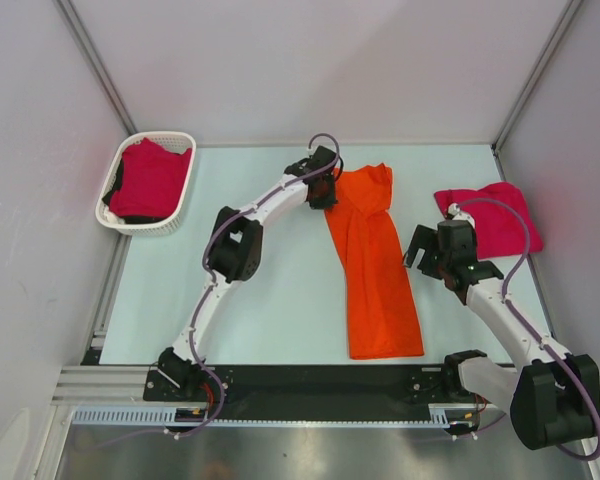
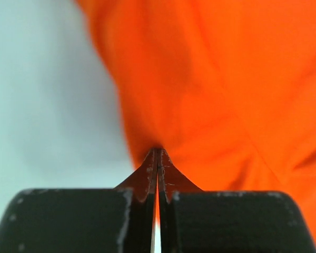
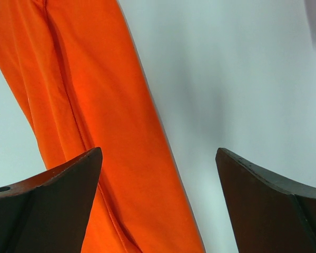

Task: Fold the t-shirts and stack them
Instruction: Grab the bottom of the folded rectangular tshirt with both arms

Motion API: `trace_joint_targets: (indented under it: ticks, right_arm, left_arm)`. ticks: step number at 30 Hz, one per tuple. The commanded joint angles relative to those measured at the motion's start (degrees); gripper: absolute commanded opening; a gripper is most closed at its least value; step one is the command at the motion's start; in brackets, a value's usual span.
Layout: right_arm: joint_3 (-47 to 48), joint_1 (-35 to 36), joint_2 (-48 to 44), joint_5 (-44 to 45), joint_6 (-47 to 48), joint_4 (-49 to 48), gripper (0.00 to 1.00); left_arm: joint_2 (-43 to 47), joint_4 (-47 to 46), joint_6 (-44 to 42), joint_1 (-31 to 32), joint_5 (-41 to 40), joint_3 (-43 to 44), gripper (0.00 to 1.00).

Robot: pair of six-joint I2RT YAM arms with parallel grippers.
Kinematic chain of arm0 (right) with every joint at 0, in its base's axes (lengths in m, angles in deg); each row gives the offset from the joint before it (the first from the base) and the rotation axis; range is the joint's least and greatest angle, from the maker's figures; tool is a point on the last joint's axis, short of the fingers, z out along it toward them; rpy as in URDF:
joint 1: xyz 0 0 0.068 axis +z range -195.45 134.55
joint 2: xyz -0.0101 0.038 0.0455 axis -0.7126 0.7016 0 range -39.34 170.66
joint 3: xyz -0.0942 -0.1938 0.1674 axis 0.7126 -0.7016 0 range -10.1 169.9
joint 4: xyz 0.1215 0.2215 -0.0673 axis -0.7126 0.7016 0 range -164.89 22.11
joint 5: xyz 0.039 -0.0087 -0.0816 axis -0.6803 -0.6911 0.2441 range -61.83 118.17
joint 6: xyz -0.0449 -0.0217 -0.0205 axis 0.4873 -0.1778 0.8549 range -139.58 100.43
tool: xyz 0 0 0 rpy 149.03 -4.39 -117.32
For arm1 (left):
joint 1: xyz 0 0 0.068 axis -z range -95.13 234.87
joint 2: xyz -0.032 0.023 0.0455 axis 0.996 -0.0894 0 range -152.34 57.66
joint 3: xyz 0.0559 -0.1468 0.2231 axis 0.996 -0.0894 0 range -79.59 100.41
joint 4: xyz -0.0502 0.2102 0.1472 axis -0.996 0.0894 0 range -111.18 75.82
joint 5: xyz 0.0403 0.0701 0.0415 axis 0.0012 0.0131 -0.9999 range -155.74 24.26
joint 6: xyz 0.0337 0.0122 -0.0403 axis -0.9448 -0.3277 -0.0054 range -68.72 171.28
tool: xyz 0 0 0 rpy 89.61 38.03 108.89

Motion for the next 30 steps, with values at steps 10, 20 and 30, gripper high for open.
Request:
trace_joint_targets:
  ticks: [10, 20, 30]
  right_arm:
    - [0.29, -1.36, 3.12, -3.72, 1.68, -4.16, 0.95]
    - [0.29, -1.71, 5.23, -4.42, 1.68, -4.78, 0.95]
    - [-0.50, -1.71, 5.67, -5.03, 1.42, -5.74, 0.95]
  left_arm:
    - [-8.02, 3.39, 0.47, -5.06, -3.22, 13.64, 0.00]
    - [-9.07, -4.62, -0.24, -8.31, 1.62, 14.53, 0.00]
    - [13.06, -16.56, -1.47, -7.26, 3.98, -15.77, 0.00]
